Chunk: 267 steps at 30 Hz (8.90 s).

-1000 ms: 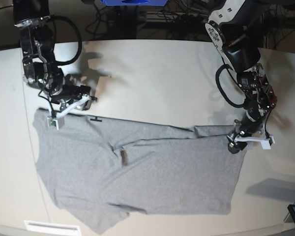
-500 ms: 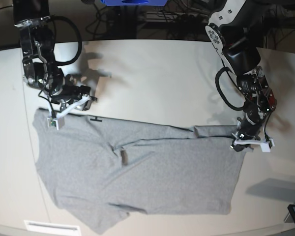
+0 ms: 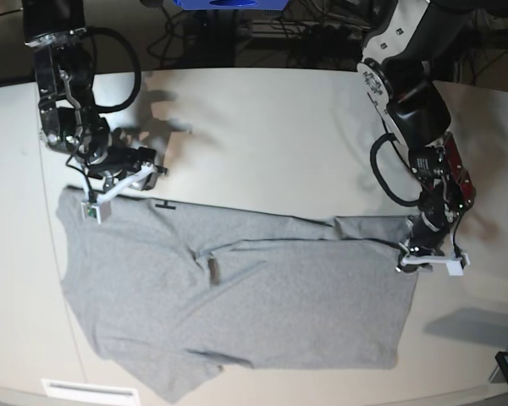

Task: Fold the T-shirt properly
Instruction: 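Move the left gripper down to the folded edge's corner and grasp, then grasp the folded edge with both grippers and lift it slightly, then pull the held edge with both grippers away from the shirt to flatten it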

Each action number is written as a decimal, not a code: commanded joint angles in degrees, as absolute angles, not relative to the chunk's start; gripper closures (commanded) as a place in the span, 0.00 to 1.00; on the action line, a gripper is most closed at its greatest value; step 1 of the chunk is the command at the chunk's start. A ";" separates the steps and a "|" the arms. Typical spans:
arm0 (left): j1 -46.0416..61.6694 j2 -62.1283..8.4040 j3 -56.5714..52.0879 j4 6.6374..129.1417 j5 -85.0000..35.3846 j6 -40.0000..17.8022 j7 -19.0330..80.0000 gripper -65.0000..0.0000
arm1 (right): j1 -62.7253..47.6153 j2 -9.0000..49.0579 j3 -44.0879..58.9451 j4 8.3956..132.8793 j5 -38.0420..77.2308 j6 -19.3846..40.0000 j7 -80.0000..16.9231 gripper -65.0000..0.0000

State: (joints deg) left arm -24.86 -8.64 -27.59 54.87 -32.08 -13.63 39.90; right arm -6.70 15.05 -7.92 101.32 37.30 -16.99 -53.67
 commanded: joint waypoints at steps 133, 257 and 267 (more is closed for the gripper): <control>-8.22 -17.01 -3.38 59.30 -5.93 -14.55 19.56 0.41 | 3.03 17.01 -22.02 76.62 29.23 -1.45 -29.05 0.12; 19.56 -20.97 -16.75 86.29 -13.58 -16.57 33.10 0.42 | -24.57 28.88 -21.93 100.44 29.14 -6.37 -33.63 0.12; 19.74 -20.88 -17.10 92.18 -13.58 -16.57 33.63 0.42 | -21.23 28.09 -22.02 107.38 29.49 -8.92 -38.81 0.12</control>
